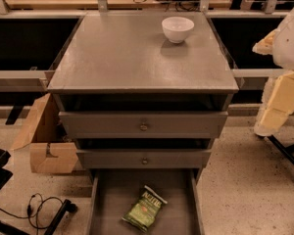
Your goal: Pick green jalapeno chip bag from bottom drawer and place on counter
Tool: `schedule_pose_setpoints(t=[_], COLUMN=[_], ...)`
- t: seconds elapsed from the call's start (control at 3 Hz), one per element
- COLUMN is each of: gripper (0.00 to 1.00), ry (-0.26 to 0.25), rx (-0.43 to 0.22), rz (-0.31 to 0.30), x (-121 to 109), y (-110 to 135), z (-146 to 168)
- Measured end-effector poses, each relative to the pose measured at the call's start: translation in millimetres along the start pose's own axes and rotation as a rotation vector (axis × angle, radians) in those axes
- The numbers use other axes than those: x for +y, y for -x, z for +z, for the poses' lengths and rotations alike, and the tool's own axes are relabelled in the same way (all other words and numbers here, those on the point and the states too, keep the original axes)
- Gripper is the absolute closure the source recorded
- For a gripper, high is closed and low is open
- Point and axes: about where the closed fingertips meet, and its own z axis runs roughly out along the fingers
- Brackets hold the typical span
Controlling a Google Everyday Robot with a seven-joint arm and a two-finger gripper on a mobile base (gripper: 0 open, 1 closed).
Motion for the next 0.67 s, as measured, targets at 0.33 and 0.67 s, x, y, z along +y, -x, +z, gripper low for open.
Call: schedule_pose_setpoints(t=[0.33,0.67], gripper=[0.0,0.0], ry=[0.0,-0.002], rx=[0.0,-0.002], rz=[0.0,-0.009], x=[0,7], y=[0,5], z=[0,19])
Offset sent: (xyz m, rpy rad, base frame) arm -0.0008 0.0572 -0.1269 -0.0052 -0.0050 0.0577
